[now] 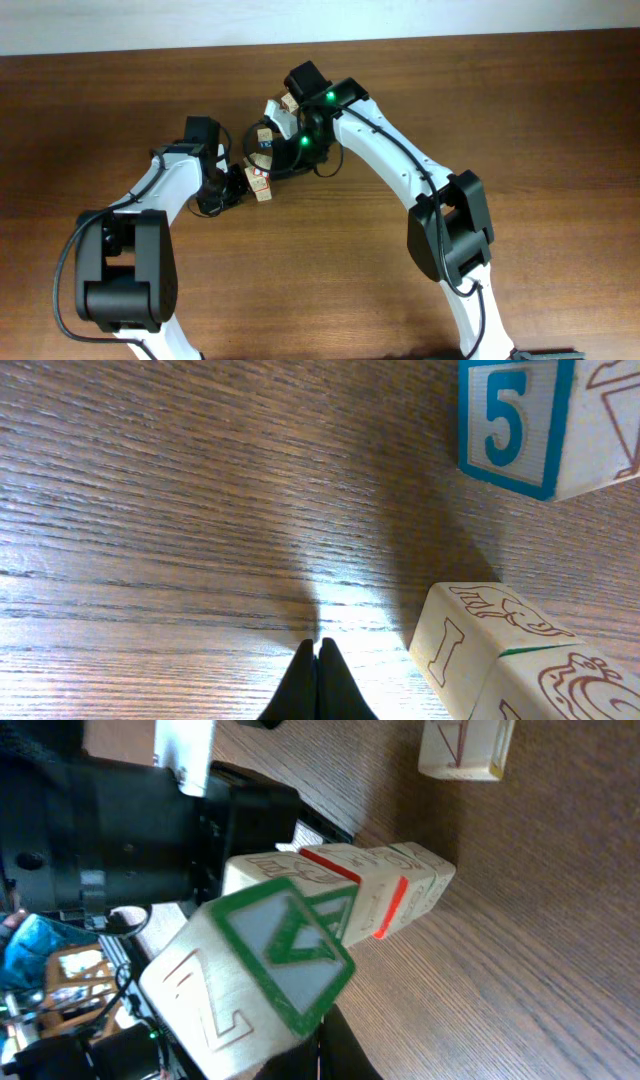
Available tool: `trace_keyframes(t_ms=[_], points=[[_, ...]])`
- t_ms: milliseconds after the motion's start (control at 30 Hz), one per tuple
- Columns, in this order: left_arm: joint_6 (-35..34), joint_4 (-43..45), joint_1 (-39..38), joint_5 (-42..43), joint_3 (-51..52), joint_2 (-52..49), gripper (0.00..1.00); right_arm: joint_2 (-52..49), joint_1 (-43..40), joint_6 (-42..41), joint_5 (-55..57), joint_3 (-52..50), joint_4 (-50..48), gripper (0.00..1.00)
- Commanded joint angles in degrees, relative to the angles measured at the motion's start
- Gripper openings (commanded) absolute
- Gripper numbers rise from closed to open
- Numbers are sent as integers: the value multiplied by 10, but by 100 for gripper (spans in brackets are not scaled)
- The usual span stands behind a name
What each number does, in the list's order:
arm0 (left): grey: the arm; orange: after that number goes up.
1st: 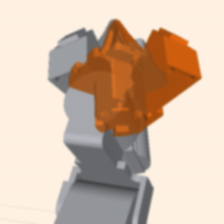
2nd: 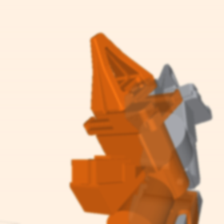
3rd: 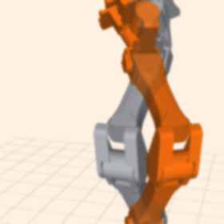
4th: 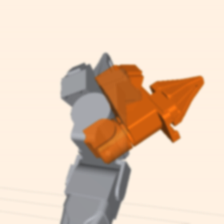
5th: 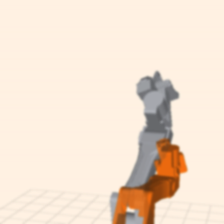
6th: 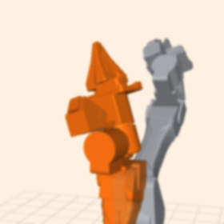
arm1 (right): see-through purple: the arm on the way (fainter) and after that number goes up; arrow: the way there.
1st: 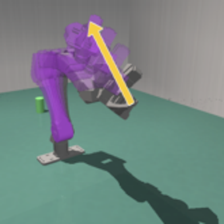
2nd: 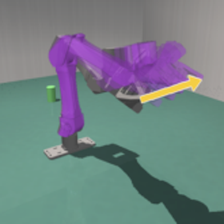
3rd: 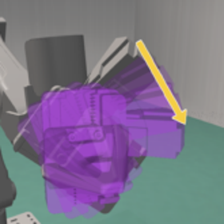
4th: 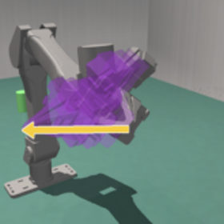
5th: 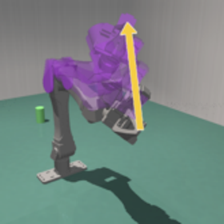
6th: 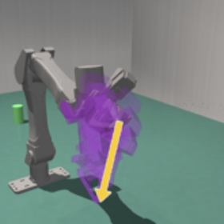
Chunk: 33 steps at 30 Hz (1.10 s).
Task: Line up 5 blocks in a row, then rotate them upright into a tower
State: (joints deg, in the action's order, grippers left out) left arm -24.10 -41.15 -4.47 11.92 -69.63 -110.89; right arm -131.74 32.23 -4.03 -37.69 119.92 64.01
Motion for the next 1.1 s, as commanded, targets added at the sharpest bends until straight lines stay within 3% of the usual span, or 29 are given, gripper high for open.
trace_keyframes(t_ms=[0, 600, 1067], points=[[-7, -1, 0, -4, -6, 12, 0, -1, 18, 5, 36, 20, 1, 4], [-7, -1, 0, -4, -6, 12, 0, -1, 19, 6, 56, 20, 7, 4], [-7, -16, 15, -28, -6, 12, 0, -1, 18, 5, 144, 30, 36, 4]])
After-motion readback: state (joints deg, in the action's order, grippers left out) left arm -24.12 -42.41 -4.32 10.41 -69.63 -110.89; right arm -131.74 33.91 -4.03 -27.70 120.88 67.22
